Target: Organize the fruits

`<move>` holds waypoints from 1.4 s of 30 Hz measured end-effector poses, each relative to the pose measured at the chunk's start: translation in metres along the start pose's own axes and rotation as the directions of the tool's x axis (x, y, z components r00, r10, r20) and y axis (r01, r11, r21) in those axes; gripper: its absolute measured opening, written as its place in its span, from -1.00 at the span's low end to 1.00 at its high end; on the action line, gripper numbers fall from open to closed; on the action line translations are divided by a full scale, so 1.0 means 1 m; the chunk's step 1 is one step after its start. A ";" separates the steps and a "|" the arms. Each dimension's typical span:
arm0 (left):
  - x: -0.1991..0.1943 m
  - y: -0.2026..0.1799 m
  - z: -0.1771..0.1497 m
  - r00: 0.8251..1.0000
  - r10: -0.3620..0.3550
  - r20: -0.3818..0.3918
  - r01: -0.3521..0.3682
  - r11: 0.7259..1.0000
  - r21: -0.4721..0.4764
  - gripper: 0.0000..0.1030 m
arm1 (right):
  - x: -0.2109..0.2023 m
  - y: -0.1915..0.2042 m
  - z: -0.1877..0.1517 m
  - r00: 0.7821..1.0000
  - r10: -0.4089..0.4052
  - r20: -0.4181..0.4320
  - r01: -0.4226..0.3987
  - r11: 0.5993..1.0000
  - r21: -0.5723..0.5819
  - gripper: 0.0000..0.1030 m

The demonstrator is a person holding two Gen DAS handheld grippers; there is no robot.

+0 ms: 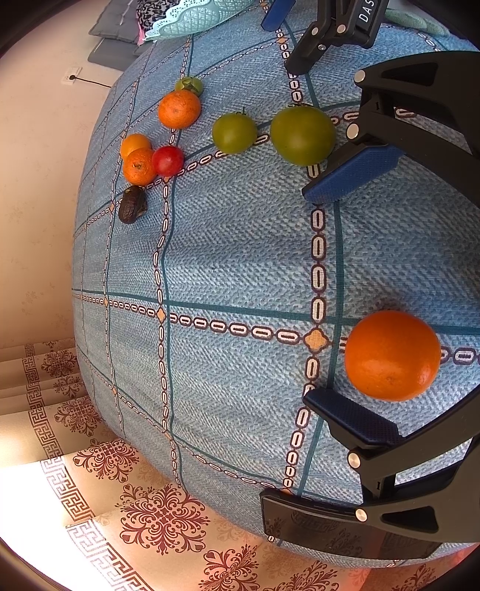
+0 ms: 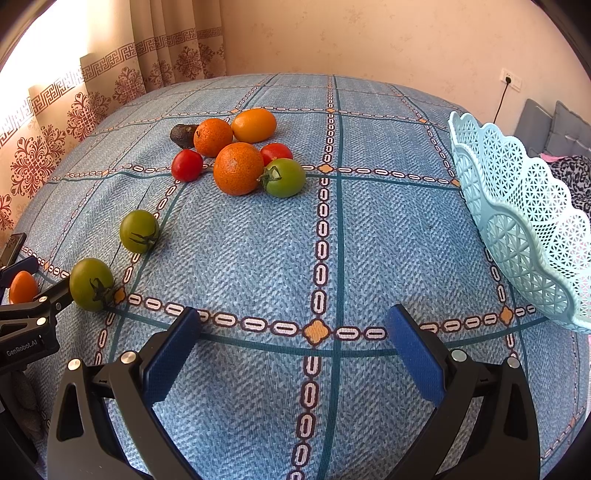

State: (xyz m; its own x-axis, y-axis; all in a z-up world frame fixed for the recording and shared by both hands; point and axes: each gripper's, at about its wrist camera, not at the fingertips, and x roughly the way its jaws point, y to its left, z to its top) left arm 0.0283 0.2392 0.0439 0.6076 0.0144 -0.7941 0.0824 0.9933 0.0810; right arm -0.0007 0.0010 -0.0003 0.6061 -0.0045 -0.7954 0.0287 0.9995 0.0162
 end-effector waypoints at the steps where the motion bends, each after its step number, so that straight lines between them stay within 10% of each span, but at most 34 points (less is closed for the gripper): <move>1: 0.000 0.001 0.000 1.000 -0.005 0.003 0.005 1.000 -0.002 0.96 | 0.000 0.000 0.000 1.000 0.002 0.000 -0.002 1.000 0.001 0.91; 29: -0.048 0.044 -0.035 0.992 -0.058 0.111 0.060 0.998 -0.010 0.95 | -0.057 0.024 -0.008 0.969 0.199 0.148 -0.198 0.980 -0.022 0.91; 42: -0.036 0.041 -0.032 0.991 -0.104 0.085 0.103 0.995 0.018 0.51 | -0.050 0.062 -0.005 0.957 0.262 0.125 -0.255 0.964 -0.075 0.75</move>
State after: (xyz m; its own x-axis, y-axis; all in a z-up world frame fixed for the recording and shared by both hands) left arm -0.0158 0.2830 0.0564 0.6608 -0.0986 -0.7440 0.1584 0.9873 0.0099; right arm -0.0334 0.0632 0.0375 0.6867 0.2540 -0.6812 -0.1863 0.9672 0.1728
